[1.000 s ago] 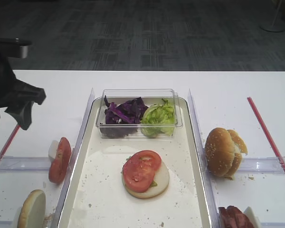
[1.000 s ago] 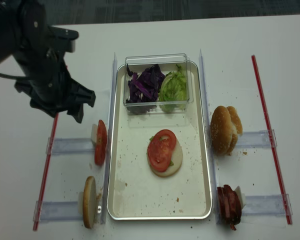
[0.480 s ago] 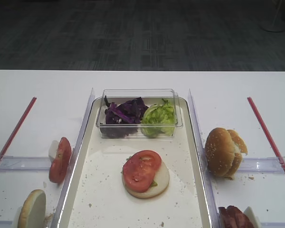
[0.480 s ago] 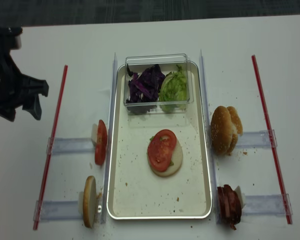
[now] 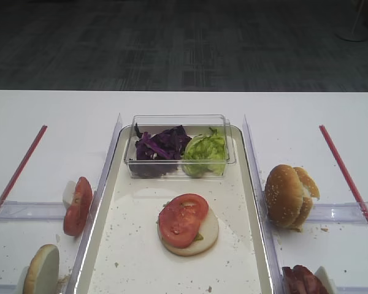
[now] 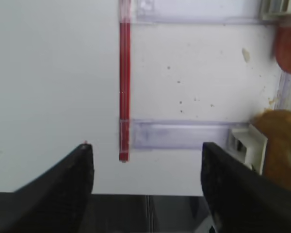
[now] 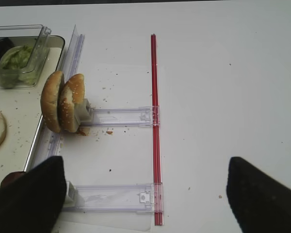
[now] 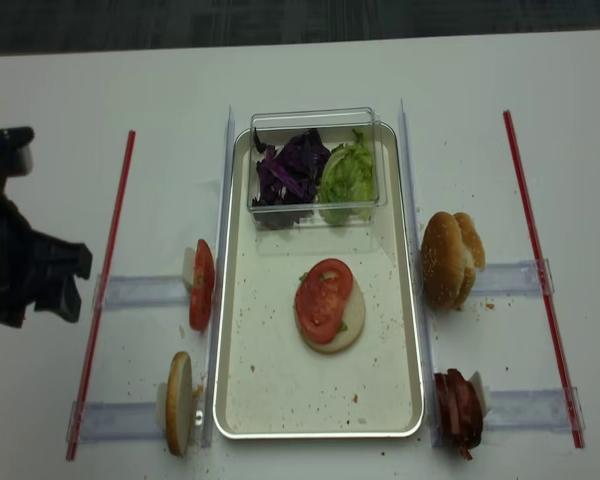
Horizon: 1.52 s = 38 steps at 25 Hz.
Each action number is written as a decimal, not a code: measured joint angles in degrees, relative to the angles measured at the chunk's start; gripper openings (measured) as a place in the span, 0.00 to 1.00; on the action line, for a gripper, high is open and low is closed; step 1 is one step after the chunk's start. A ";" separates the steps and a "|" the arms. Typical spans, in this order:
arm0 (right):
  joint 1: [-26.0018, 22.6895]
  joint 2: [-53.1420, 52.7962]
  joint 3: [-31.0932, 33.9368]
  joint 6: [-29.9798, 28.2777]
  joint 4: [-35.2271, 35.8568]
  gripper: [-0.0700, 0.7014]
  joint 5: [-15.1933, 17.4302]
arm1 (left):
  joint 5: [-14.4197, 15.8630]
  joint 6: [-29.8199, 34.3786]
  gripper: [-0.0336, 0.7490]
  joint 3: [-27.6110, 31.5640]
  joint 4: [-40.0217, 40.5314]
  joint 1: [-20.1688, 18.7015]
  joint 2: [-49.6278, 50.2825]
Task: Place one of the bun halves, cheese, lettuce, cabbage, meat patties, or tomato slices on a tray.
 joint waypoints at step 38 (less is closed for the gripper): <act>0.00 0.00 0.00 0.00 0.00 0.97 0.05 | 0.89 -0.49 0.60 22.05 -1.06 0.00 -73.35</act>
